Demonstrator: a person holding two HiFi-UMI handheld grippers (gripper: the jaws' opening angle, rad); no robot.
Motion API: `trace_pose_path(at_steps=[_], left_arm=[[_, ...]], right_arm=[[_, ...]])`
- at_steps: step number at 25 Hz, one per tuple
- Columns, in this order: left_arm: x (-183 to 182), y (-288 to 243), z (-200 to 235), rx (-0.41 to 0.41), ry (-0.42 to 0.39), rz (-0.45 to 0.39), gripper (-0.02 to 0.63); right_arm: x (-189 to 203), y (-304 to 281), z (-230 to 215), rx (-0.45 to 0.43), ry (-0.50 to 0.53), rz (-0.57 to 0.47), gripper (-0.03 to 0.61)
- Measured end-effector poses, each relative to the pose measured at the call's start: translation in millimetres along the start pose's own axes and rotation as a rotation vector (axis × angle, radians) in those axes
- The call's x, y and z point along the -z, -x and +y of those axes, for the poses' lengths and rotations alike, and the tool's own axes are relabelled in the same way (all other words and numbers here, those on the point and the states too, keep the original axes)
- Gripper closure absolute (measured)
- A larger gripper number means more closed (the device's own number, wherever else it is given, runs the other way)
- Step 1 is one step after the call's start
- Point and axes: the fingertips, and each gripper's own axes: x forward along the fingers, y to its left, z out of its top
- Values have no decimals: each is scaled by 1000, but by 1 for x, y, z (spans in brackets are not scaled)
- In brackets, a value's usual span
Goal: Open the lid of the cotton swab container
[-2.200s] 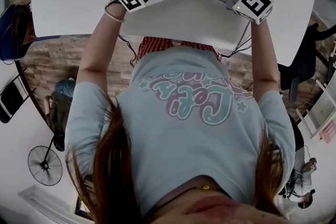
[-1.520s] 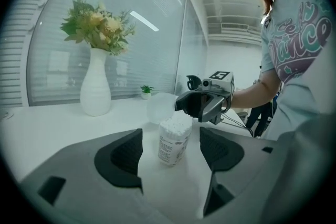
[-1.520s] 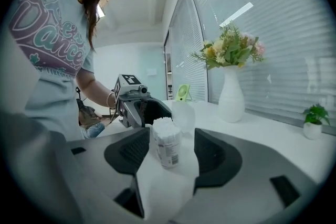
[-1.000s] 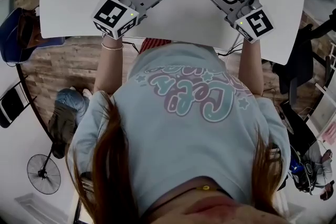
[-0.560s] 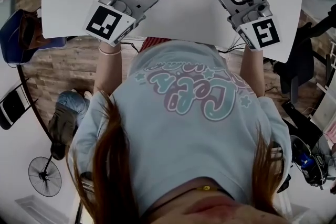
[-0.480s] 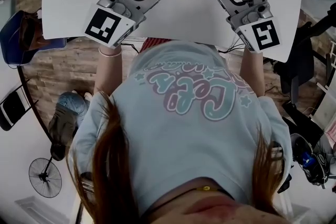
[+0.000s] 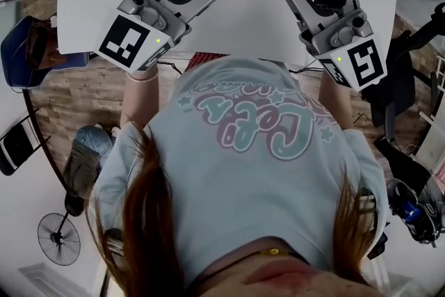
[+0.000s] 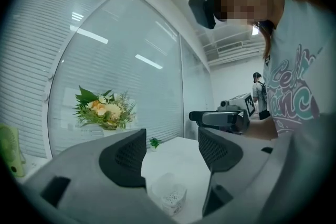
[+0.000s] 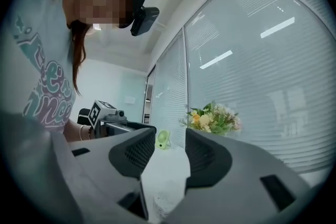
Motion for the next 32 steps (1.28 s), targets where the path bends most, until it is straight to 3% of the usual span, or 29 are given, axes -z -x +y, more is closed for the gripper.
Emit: trace_pose_path(at_steps=[2,5,10,15,24,32], left_arm=[[-3,-3,-8,16,-10,11,312],[-8,-3,-11,14,-17,10,441],[-20,3,-6,-3,-10,-57,524],[-18,1,-11,-19,-29,-39,579],[-14,5,-12,-38,-25,-40,604],[-11,7,-15,-53,-15,-14,604]], right_arm=[[-4,1,2,-4,4,-13,421],[-7,1,5,-9,3,-28,479],[-5,-1,7,-6,19,-28,547],[-5,0,7,11,34,-38,572],[-16,-1,13,28,87,-91,574],[-11,-3,17,31,125,-55,574]])
